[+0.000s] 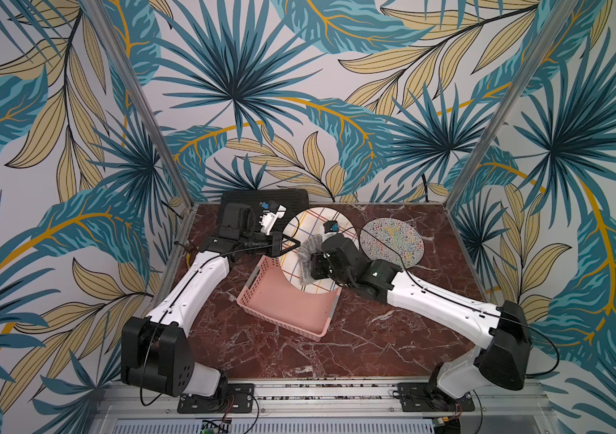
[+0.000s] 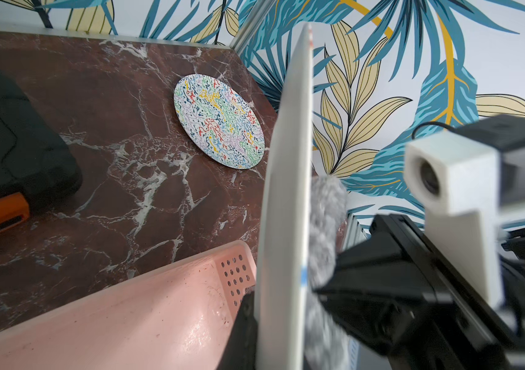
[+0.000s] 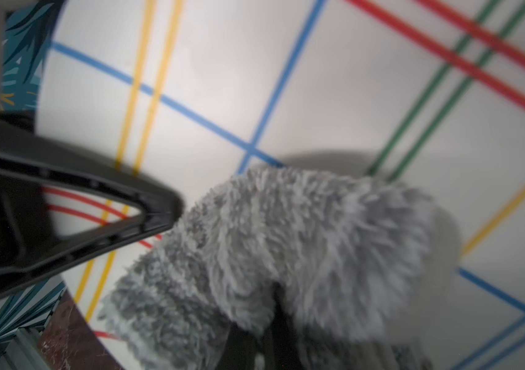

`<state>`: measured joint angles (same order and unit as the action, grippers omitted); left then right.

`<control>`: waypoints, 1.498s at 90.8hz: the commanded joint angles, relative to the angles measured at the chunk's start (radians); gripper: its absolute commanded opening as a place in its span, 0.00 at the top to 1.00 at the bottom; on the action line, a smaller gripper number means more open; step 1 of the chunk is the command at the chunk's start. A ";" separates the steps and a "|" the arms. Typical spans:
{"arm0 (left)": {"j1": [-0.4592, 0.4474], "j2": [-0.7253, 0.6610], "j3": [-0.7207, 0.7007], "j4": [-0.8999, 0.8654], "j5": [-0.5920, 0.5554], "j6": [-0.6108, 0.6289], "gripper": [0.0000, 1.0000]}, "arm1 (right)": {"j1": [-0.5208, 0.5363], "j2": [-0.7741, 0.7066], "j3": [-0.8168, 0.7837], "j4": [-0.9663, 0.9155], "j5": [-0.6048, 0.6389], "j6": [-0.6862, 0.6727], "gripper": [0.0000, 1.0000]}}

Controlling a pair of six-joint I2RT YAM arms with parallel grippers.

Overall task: Wipe the wet plate dry
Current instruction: Wipe the plate with towel.

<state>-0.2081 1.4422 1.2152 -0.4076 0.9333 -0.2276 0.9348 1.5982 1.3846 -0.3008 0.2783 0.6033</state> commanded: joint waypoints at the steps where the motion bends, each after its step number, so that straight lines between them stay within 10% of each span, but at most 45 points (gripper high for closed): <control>1: -0.010 -0.022 0.018 0.059 0.097 0.005 1.00 | 0.063 0.093 0.096 0.004 -0.046 -0.034 1.00; 74: -0.009 -0.028 0.022 0.057 0.106 0.000 1.00 | -0.089 -0.173 -0.391 0.057 0.059 0.124 1.00; 136: -0.025 -0.054 0.019 0.009 0.099 0.075 1.00 | -0.491 -0.168 -0.031 -0.069 -0.124 0.040 1.00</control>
<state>-0.2081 1.4403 1.2152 -0.3923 0.9394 -0.1986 0.4732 1.4292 1.2369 -0.2985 0.2028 0.6773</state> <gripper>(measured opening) 0.094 0.063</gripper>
